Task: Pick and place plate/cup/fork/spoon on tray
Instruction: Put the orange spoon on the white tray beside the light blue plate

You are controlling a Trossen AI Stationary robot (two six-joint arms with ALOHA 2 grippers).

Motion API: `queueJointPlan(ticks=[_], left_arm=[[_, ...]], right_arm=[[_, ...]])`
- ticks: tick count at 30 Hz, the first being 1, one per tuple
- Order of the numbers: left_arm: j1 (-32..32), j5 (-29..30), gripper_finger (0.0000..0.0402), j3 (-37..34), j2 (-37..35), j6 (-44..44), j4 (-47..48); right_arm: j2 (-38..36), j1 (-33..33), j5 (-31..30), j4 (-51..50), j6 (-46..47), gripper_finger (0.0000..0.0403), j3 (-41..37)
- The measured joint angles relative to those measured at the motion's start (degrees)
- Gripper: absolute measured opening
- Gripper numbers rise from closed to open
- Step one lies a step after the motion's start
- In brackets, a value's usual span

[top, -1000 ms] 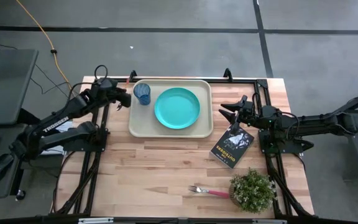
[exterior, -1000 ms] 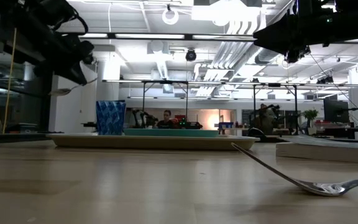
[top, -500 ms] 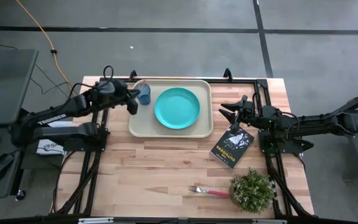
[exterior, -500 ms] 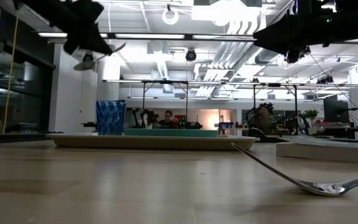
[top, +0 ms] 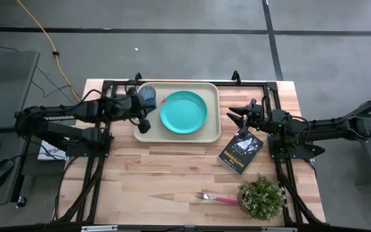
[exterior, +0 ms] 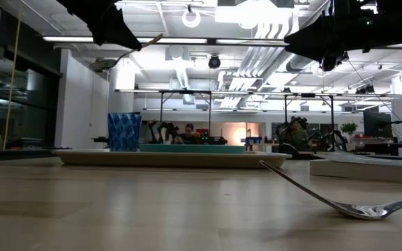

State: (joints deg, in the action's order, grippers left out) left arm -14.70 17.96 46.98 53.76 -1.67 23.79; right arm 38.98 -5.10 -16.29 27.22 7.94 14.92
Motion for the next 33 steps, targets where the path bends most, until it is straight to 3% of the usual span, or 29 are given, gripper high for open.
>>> queueJointPlan(ticks=[17,33], left_arm=[[10.01,-0.36,0.0000,0.00,0.24,-0.09,-2.61],[10.69,-0.19,0.0000,0.00,0.24,0.36,-3.93]], right_arm=[[-0.02,0.00,0.00,0.03,0.00,0.0129,0.00],[-0.02,0.00,0.00,0.04,0.13,0.0129,0.00]])
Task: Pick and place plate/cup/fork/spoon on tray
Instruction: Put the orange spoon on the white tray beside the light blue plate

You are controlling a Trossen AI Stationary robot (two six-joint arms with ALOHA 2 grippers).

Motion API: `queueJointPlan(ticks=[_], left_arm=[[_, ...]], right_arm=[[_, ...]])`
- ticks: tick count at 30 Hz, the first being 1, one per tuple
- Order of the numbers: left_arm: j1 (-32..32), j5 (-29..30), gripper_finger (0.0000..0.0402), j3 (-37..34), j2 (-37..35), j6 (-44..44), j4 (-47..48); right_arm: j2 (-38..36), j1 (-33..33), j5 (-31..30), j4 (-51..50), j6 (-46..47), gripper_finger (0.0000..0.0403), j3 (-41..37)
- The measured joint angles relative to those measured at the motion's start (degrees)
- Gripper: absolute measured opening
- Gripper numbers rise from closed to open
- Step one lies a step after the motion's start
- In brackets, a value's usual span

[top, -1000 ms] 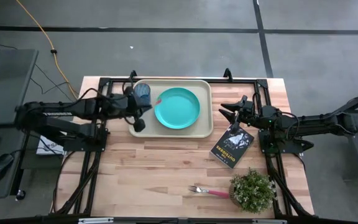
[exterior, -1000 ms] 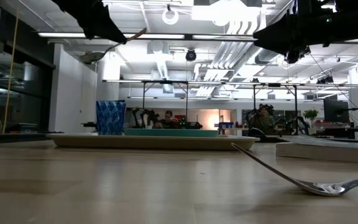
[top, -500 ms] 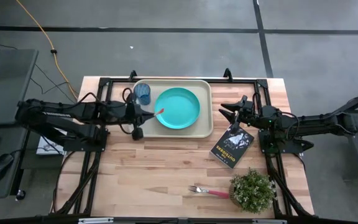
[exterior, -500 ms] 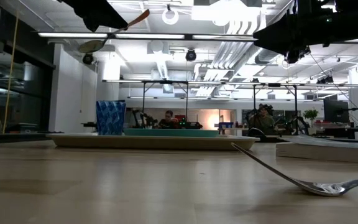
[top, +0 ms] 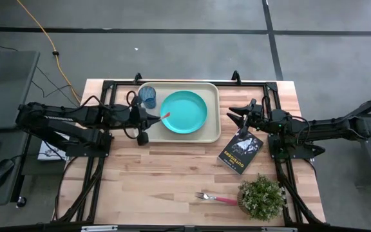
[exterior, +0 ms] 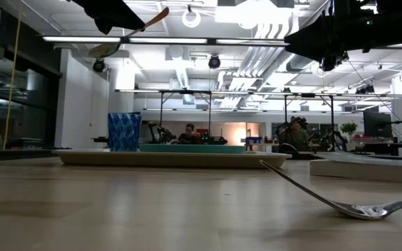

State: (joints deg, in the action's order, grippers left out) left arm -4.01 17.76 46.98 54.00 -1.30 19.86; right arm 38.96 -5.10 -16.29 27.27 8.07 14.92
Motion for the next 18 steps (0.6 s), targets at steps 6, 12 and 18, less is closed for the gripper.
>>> queueJointPlan(ticks=[6,12,18], left_arm=[[0.00,-0.01,0.0000,0.00,0.00,-0.04,0.00],[-0.03,-0.01,0.0000,0.00,0.00,0.00,-0.03],[-0.81,-1.04,0.0000,-1.28,-0.01,1.46,-5.38]], right_arm=[[0.00,0.00,0.00,-0.02,-0.46,0.0129,0.00],[0.00,0.00,0.00,0.00,-0.54,0.0129,0.00],[0.00,0.00,0.02,-0.02,-0.46,0.0129,0.00]])
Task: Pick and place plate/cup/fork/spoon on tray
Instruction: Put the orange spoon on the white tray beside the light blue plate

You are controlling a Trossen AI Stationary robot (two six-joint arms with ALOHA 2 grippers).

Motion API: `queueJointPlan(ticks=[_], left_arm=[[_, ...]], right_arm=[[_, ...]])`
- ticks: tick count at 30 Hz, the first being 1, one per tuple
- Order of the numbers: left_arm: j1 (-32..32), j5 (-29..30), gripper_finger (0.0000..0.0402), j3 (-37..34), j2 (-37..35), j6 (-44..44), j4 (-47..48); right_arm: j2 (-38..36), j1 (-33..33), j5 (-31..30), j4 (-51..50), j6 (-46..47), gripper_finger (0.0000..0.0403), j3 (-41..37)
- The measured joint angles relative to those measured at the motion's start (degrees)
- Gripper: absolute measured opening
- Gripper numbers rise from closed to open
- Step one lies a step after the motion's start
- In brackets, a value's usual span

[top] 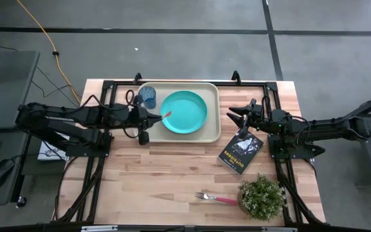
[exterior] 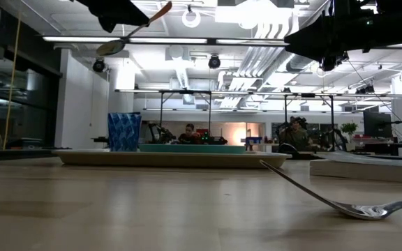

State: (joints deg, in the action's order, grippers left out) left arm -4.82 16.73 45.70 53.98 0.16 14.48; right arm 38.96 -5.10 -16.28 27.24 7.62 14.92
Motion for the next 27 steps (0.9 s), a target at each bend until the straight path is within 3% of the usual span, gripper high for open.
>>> queueJointPlan(ticks=[19,23,27], left_arm=[[-3.55,-4.19,0.0000,-9.67,-0.03,4.12,-12.15],[-3.68,-0.07,0.0000,-9.64,1.88,6.47,-15.65],[-2.88,6.73,0.0000,-9.64,7.36,12.32,-21.36]], right_arm=[[0.00,0.00,0.01,0.07,2.90,0.0129,0.00],[1.75,0.00,1.11,2.47,6.65,0.0129,0.02],[9.27,0.00,6.36,11.51,7.66,0.0129,0.07]])
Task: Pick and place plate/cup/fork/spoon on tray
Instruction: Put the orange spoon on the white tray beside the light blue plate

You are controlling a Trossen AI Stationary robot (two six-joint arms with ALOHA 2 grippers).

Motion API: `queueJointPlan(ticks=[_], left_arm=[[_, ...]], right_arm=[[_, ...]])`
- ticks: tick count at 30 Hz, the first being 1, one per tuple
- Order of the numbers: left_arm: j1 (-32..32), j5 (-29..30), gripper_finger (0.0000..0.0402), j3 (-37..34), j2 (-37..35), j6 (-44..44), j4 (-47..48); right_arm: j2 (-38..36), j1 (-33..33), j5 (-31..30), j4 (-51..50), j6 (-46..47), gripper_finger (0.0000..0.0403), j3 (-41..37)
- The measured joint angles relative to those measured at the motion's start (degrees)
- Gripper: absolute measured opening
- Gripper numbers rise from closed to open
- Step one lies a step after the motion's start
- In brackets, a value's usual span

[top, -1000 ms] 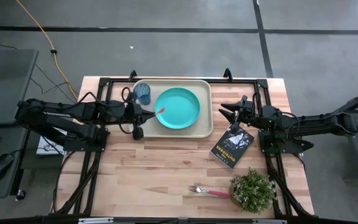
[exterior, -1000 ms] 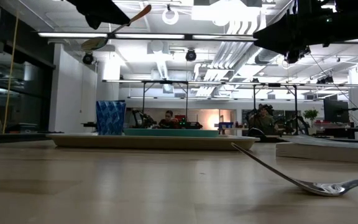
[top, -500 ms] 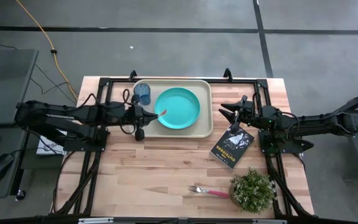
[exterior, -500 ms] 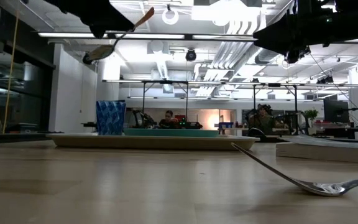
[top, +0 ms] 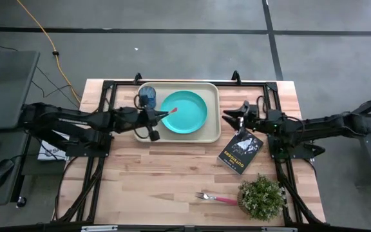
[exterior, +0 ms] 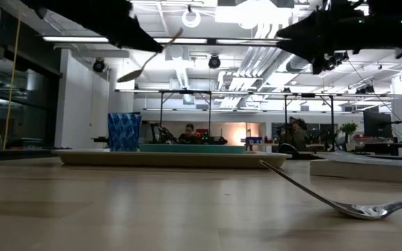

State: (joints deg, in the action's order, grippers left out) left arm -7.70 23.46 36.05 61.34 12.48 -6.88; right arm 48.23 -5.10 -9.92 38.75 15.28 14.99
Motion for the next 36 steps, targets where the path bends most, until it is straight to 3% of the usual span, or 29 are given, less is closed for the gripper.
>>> queueJointPlan(ticks=[6,11,17,22,30,36], left_arm=[[1.83,10.88,0.0000,3.28,11.43,7.72,-3.24],[4.90,20.62,0.0000,7.33,19.26,16.34,-4.40],[8.05,27.92,0.0001,10.84,26.01,28.41,-6.69],[9.66,30.53,0.0001,12.50,28.81,32.43,-6.82],[9.71,32.44,0.0000,12.90,29.06,32.89,-6.31],[10.03,33.44,0.0000,12.72,29.03,35.10,-5.91]], right_arm=[[14.69,0.00,1.24,17.62,1.79,0.0129,0.04],[23.53,-0.15,-0.75,25.97,10.98,0.0129,0.29],[31.59,-0.15,-2.61,25.91,16.35,0.0129,5.60],[37.30,-0.17,-0.94,23.83,17.30,0.0136,12.00],[40.74,0.03,0.88,12.08,18.27,0.0214,20.31],[40.74,0.00,3.46,10.71,20.36,0.0253,21.39]])
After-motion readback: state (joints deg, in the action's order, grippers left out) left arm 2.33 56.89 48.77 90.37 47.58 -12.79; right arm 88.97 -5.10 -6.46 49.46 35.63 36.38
